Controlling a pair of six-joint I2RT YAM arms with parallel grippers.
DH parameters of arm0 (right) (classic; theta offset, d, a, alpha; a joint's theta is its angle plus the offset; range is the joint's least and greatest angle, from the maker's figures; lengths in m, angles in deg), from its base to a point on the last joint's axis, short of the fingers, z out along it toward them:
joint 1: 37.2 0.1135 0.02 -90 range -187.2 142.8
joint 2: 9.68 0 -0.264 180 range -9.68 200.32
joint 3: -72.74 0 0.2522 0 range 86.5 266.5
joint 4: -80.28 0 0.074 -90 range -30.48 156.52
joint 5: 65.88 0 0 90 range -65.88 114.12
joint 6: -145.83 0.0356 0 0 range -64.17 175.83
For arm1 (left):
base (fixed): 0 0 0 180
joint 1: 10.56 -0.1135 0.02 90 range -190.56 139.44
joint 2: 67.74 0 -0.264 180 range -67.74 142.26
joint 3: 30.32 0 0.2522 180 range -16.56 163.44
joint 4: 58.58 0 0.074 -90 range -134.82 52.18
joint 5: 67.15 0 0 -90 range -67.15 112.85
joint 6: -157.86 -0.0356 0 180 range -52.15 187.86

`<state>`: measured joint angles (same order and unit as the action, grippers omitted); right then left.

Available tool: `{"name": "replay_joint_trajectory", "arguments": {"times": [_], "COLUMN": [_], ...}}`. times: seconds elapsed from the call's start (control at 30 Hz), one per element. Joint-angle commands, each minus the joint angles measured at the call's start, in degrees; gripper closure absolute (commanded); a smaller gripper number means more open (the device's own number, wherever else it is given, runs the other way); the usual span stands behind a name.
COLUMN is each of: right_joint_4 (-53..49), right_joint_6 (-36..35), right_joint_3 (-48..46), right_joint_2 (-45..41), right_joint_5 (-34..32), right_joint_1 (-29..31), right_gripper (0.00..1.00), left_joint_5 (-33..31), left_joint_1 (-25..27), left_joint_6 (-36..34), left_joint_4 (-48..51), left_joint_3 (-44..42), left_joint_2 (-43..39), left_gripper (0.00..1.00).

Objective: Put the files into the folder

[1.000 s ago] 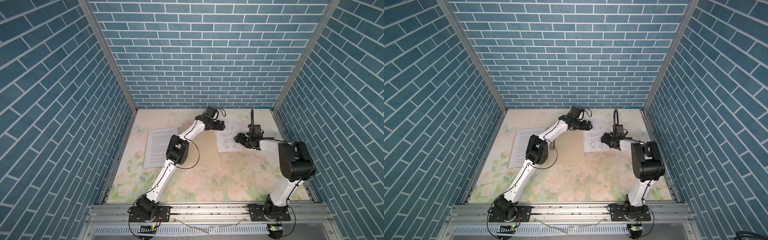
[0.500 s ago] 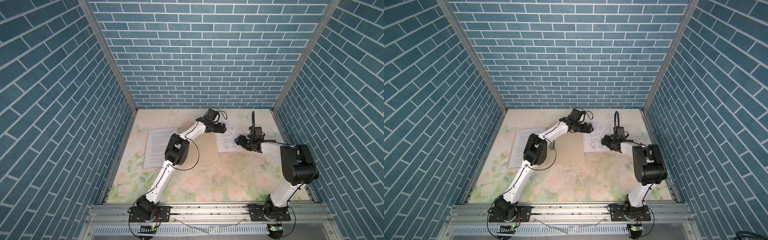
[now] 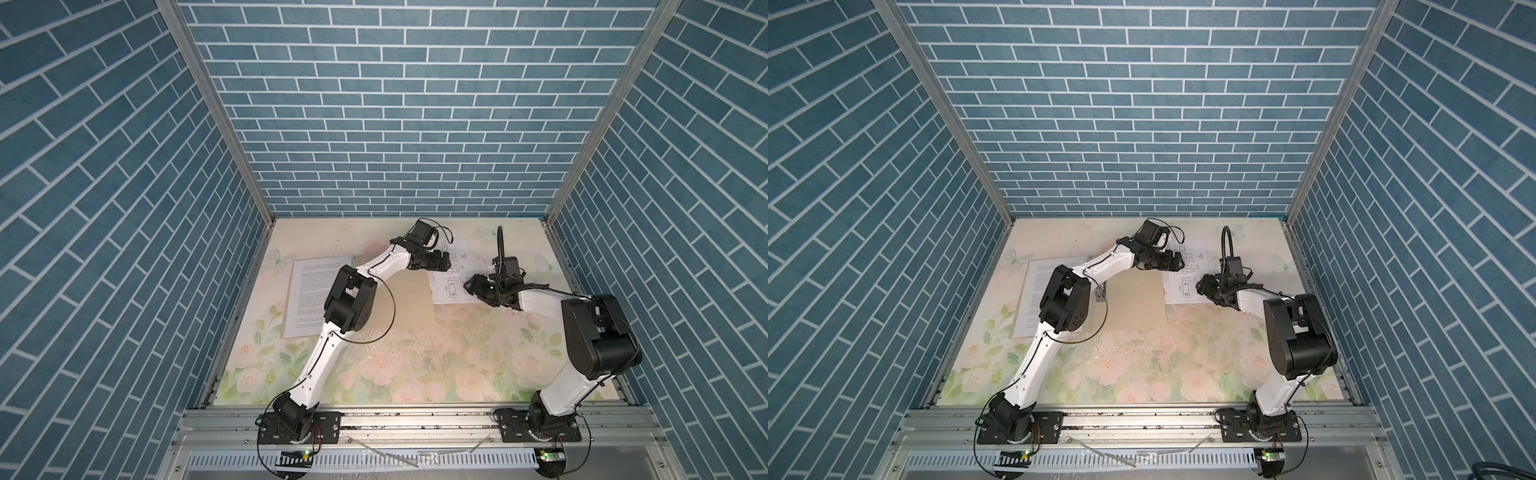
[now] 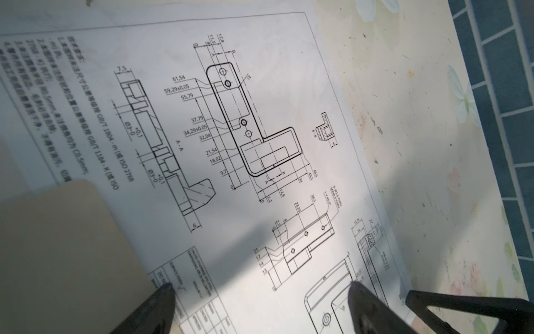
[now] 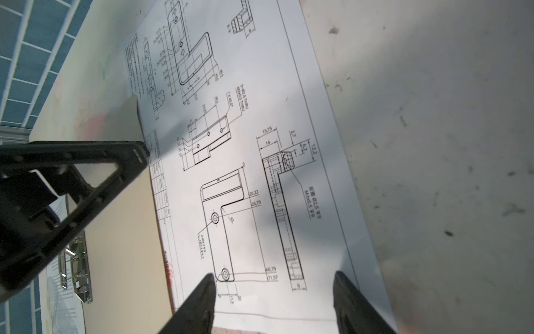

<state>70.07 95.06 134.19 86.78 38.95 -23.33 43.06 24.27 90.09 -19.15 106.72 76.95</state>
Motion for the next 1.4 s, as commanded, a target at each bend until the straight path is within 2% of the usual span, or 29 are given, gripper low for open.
{"name": "replay_joint_trajectory", "arguments": {"times": [0.0,0.2,0.53,0.93,1.37], "right_joint_4": [-2.2,-4.5,-5.6,-7.6,-7.2], "right_joint_6": [1.3,-0.8,-5.4,-9.3,-9.3], "right_joint_3": [-0.1,0.8,3.7,7.8,12.1], "right_joint_2": [-1.8,-2.1,-0.1,2.5,8.0], "right_joint_5": [-1.6,-4.4,-7.1,-6.0,-2.3], "right_joint_1": [0.5,0.5,-0.6,-4.0,-4.8], "right_gripper": [0.36,0.35,0.29,0.28,0.28], "left_joint_5": [0.0,-0.1,0.3,-1.9,0.3], "left_joint_1": [0.2,-0.4,-0.6,-0.9,-0.1], "left_joint_6": [-0.4,-0.3,0.0,-0.1,2.1], "left_joint_4": [2.7,-0.9,-1.6,-1.8,-2.4], "left_joint_3": [-4.0,-11.4,-15.6,-20.9,-21.5], "left_joint_2": [-1.6,-5.4,-8.1,-10.0,-9.6], "left_gripper": [0.07,0.08,0.08,0.08,0.09]}}
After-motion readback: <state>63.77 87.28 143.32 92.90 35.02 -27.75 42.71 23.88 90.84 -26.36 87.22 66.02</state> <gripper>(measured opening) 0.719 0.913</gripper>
